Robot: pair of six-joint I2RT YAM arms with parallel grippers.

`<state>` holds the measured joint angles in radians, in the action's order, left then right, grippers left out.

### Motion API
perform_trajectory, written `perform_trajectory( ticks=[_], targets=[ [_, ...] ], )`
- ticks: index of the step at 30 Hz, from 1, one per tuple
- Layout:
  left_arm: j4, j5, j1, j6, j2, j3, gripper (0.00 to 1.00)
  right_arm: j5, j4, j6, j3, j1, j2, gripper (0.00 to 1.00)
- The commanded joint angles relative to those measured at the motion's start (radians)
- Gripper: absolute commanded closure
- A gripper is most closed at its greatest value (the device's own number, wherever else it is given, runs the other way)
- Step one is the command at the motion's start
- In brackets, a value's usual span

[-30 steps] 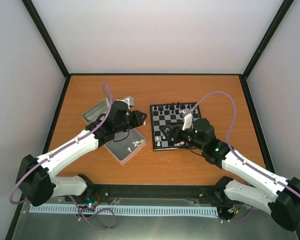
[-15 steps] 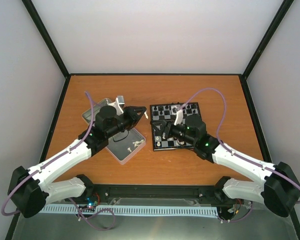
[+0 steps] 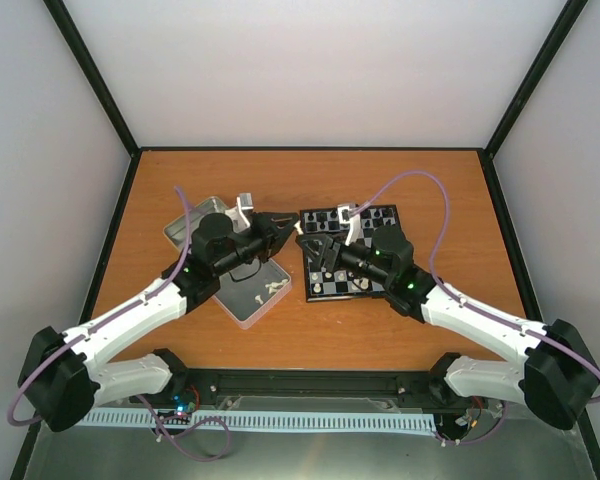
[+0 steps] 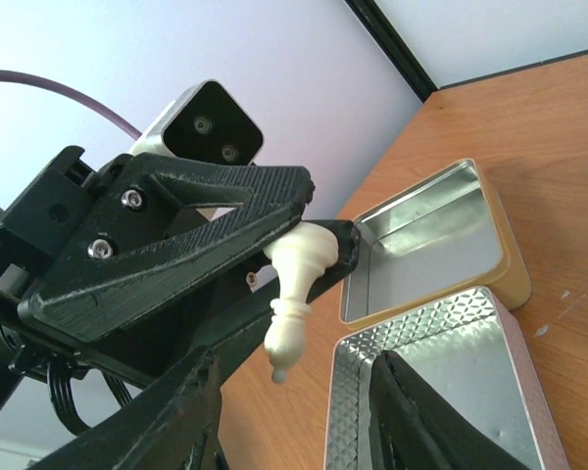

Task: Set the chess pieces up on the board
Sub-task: Place the chess piece on the chessboard.

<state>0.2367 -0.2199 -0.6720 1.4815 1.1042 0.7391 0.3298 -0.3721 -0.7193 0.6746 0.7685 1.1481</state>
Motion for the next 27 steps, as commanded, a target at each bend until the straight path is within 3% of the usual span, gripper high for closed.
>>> perform_trajectory(
  ticks=[1, 9, 17, 19, 23, 27],
  targets=[
    [0.076, -0.05, 0.005, 0.049, 0.017, -0.004, 0.86, 0.0, -0.059, -0.003, 0.038, 0.009, 0.016, 0.59],
    [0.107, -0.073, 0.005, 0.07, 0.027, -0.023, 0.86, -0.028, -0.051, -0.006, 0.045, 0.009, 0.022, 0.73],
    [0.113, -0.079, 0.005, 0.084, 0.031, -0.045, 0.81, -0.08, 0.003, -0.024, 0.077, 0.009, 0.036, 0.95],
    [0.11, -0.072, 0.005, 0.079, 0.028, -0.053, 0.74, -0.093, 0.032, -0.031, 0.084, 0.009, 0.033, 0.97],
    [0.015, -0.018, 0.006, 0.017, 0.009, -0.05, 0.43, -0.115, 0.157, -0.019, 0.115, 0.008, 0.009, 0.97],
    [-0.168, 0.124, 0.009, -0.1, -0.051, -0.054, 0.29, -0.137, 0.384, 0.023, 0.151, -0.002, -0.034, 0.97]
  ],
)
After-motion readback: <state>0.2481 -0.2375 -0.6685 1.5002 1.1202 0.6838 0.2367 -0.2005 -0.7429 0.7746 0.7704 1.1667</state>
